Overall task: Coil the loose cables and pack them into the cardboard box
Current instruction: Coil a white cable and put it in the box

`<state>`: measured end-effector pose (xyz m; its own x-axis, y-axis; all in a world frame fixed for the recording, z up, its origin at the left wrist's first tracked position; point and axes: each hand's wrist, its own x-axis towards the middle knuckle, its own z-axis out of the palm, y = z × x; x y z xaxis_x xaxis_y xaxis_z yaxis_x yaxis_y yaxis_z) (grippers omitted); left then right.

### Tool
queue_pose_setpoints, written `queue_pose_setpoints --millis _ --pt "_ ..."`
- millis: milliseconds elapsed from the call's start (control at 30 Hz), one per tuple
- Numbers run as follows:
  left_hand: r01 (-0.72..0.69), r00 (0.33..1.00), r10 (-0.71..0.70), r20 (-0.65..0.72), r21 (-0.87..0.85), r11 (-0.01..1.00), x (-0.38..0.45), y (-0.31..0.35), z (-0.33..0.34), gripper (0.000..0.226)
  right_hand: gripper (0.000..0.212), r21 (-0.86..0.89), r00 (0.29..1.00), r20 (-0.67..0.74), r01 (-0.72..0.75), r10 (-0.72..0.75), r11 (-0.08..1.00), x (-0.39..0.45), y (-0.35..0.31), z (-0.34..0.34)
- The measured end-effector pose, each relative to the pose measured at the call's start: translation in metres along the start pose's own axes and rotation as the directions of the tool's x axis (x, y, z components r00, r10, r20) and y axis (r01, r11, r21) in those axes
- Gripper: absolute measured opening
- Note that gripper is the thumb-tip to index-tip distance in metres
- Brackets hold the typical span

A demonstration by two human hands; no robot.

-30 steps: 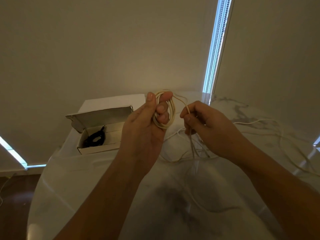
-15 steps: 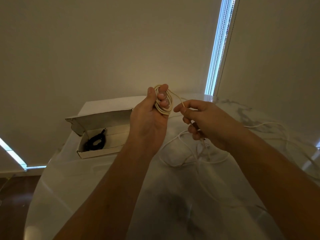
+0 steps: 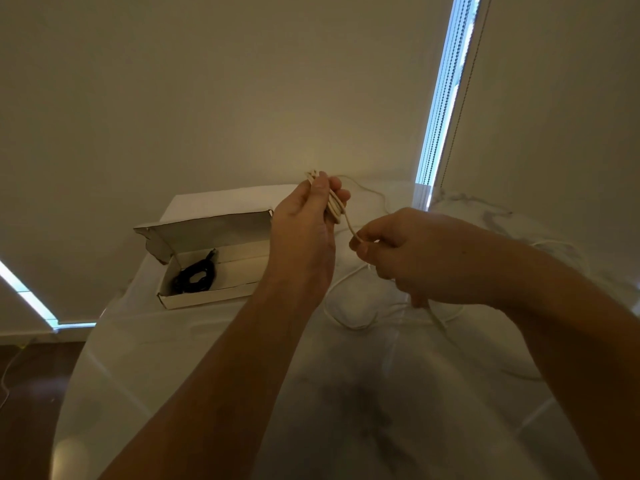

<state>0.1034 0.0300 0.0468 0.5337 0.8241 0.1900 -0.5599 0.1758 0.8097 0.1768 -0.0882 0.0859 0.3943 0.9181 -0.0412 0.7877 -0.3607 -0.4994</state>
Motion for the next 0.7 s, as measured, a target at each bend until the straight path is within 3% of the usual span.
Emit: queue_pose_setpoints --millis 167,300,467,700 --pt "-0.107 0.994 0.107 0.014 0.258 0.960 -0.004 0.000 -0.004 0.026 0.022 0.273 0.972 0.234 -0.065 -0.001 0.960 -0.007 0.004 -0.016" --pt "-0.234 0.972 0.175 0.156 0.591 0.772 -0.007 -0.002 -0.006 0.030 0.021 0.368 0.951 0.299 -0.043 -0.075 0.929 -0.014 0.009 -0.032" --pt "-0.270 0.957 0.096 0.275 0.711 0.649 -0.012 -0.003 -0.002 0.030 0.025 0.354 0.967 0.210 0.061 -0.143 0.933 -0.015 0.016 -0.039" --pt "-0.194 0.946 -0.064 0.318 0.713 0.674 -0.017 0.002 0.002 0.039 0.023 0.417 0.995 -0.009 0.096 -0.102 0.904 -0.012 0.024 -0.044"
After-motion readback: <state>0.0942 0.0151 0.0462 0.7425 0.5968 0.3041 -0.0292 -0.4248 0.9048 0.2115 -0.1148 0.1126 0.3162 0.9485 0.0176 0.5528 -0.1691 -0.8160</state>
